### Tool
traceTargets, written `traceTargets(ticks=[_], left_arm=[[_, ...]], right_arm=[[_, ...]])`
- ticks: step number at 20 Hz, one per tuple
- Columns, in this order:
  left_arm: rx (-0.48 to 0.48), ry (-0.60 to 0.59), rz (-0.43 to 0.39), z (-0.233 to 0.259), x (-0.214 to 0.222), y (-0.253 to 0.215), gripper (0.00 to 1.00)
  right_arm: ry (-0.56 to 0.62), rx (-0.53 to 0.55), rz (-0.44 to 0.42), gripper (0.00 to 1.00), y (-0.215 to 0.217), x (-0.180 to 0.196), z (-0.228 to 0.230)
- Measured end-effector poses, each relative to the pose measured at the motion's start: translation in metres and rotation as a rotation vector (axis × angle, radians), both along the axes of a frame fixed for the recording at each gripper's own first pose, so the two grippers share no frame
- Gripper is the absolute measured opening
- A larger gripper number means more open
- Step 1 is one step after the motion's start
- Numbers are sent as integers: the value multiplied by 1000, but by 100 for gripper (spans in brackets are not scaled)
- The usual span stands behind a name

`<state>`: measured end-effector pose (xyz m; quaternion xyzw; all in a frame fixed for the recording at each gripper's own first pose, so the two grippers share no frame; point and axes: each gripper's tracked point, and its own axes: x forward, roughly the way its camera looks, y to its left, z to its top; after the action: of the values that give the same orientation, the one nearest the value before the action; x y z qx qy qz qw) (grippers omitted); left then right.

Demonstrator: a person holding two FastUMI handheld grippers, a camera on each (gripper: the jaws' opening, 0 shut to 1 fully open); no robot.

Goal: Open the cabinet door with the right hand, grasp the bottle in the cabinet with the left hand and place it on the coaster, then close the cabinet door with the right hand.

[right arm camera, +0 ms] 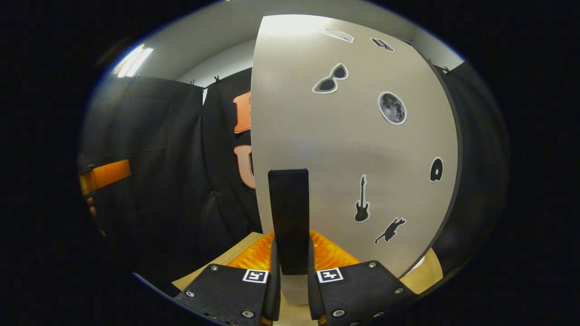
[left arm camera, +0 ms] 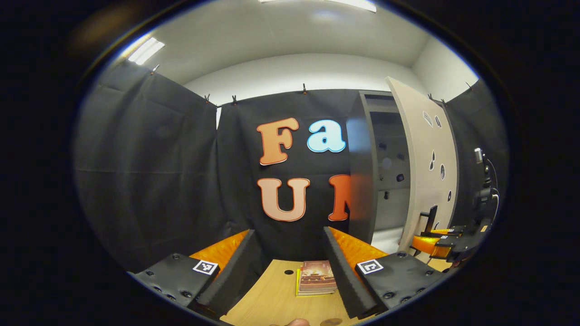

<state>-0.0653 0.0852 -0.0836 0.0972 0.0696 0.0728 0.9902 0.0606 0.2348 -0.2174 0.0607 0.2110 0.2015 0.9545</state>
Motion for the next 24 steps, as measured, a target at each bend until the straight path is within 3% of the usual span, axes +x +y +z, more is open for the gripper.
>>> traceTargets(ticks=[12,13,17,18,20,24], left_arm=[[-98,54,-176,-50,56,-97,92],[-107,60,-190,-56,62,-106,95],[-134,80,-247,-76,77,-149,92],[-138,84,-263,-81,81,-159,100],[-148,99,-297,-94,91,-183,92],[-161,123,-364,-115,106,-232,96]], right_arm=[[-40,79,75,25,-23,-36,14],[-38,88,73,25,-26,-38,14],[-25,118,51,24,-39,-42,16],[-27,134,42,24,-42,-44,19],[-22,169,16,24,-46,-45,21],[-38,158,-22,24,-55,-46,20]])
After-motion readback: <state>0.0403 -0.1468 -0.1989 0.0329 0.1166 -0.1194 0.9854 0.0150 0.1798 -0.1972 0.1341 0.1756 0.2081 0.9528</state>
